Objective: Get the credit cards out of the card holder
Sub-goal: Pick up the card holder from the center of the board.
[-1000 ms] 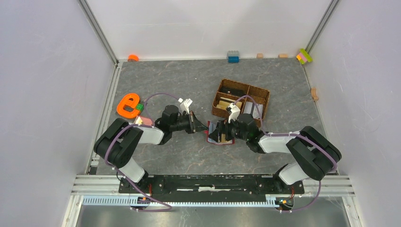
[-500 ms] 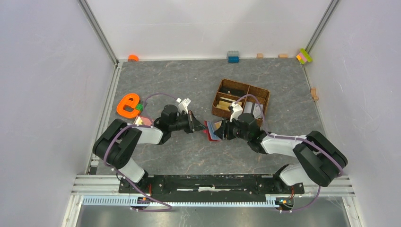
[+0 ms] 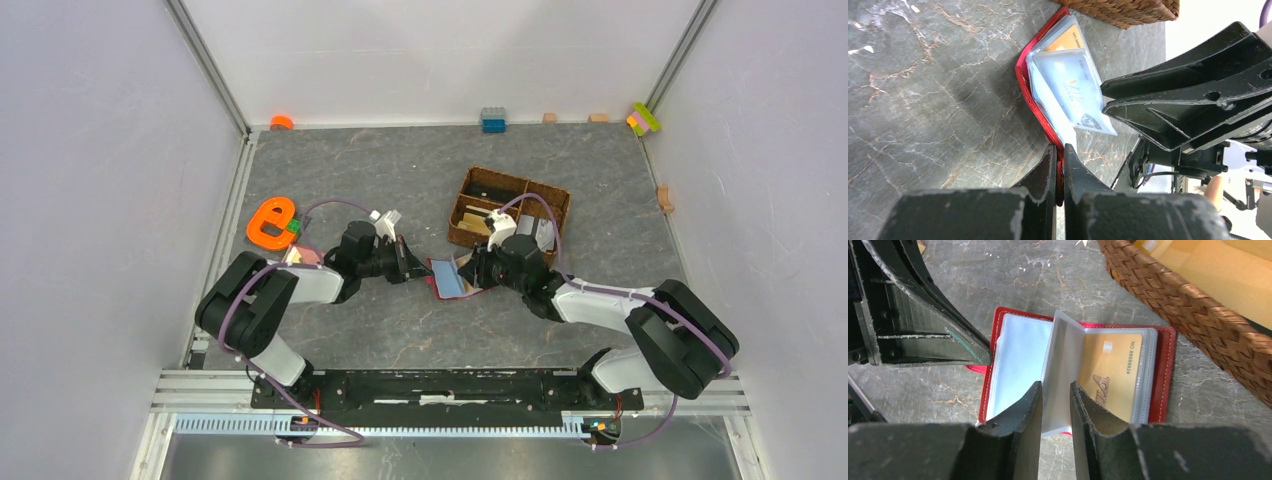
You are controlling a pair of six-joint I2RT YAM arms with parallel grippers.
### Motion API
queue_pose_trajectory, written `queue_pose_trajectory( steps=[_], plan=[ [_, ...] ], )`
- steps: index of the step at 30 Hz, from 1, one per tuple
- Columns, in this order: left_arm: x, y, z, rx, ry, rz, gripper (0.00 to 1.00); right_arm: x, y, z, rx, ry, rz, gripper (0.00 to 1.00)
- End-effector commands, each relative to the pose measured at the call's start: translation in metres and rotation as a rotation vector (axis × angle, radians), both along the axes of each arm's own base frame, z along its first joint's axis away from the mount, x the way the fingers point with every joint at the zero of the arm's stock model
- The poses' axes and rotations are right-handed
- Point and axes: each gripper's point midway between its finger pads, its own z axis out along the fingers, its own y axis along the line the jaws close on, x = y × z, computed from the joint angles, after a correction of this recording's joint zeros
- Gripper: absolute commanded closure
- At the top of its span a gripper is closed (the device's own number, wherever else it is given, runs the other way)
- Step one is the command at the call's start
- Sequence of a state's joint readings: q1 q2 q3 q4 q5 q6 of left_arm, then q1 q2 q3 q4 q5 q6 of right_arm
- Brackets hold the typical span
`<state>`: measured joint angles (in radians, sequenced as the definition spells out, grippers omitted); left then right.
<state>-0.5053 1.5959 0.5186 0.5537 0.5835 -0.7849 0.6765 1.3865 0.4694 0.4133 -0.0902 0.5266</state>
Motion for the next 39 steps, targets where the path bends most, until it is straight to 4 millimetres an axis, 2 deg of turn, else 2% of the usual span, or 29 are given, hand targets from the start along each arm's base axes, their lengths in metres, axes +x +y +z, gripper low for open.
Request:
queue_pose_trajectory(
  steps=[1, 2, 5, 10, 14, 16, 21, 28, 33, 39],
  plan=[
    [0.013, 0.003, -0.002, 0.052, -0.021, 0.019, 0.98, 0.01, -0.036, -0.029, -0.149, 0.047, -0.139, 0.7],
    [0.014, 0.003, -0.004, 0.061, -0.015, 0.023, 0.98, 0.01, -0.037, -0.028, -0.143, 0.045, -0.143, 0.69],
    [0.015, 0.006, -0.012, 0.098, 0.005, 0.031, 0.98, 0.009, -0.036, -0.024, -0.099, 0.038, -0.131, 0.58],
    [0.019, 0.018, -0.023, 0.193, 0.022, 0.067, 0.98, 0.012, -0.043, -0.024, -0.087, 0.047, -0.155, 0.51],
    [0.02, 0.019, -0.025, 0.205, 0.025, 0.067, 0.98, 0.004, -0.029, -0.019, -0.006, 0.052, -0.076, 0.45],
    [0.02, 0.018, -0.026, 0.205, 0.028, 0.063, 0.98, -0.001, -0.018, -0.015, 0.052, 0.053, -0.019, 0.44],
    [0.019, 0.017, -0.028, 0.208, 0.036, 0.058, 0.98, -0.008, -0.007, -0.013, 0.11, 0.062, 0.044, 0.49],
    [0.019, 0.016, -0.028, 0.201, 0.039, 0.052, 0.96, -0.007, -0.012, -0.01, 0.124, 0.05, 0.024, 0.47],
    [0.02, 0.016, -0.026, 0.193, 0.036, 0.053, 0.96, -0.007, -0.018, -0.003, 0.16, 0.027, -0.003, 0.36],
    [0.02, 0.015, -0.026, 0.191, 0.038, 0.051, 0.95, -0.017, -0.002, 0.002, 0.258, 0.064, 0.081, 0.38]
  ],
)
